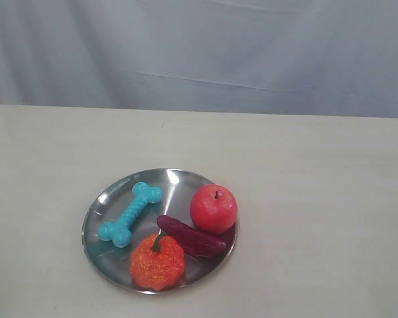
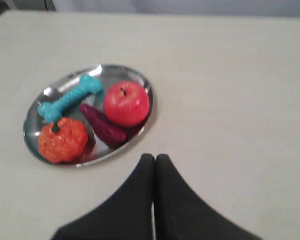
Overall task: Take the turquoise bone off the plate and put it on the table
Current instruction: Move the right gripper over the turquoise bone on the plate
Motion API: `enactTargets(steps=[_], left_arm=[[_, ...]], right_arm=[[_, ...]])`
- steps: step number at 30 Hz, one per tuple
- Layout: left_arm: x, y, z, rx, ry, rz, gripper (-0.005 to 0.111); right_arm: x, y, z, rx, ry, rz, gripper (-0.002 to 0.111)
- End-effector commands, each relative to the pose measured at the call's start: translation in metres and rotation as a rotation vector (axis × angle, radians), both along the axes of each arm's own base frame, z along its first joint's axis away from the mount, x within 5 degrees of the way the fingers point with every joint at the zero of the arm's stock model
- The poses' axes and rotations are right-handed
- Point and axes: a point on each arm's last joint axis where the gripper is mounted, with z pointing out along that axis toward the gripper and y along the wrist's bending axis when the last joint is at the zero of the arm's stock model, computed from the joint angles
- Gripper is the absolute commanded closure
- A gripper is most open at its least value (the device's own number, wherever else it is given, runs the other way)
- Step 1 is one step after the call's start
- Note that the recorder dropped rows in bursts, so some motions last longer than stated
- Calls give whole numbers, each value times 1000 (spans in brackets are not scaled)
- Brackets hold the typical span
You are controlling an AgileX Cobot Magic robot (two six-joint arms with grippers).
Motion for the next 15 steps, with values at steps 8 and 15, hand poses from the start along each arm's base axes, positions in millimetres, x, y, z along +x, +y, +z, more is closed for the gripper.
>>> enactTargets(steps=[8, 15], left_arm=[[0, 0, 0, -1, -4, -4, 107], [0, 0, 0, -1, -4, -4, 107]], right_arm=[[115, 12, 34, 78, 378, 87, 109], [182, 69, 71, 138, 324, 105, 109]])
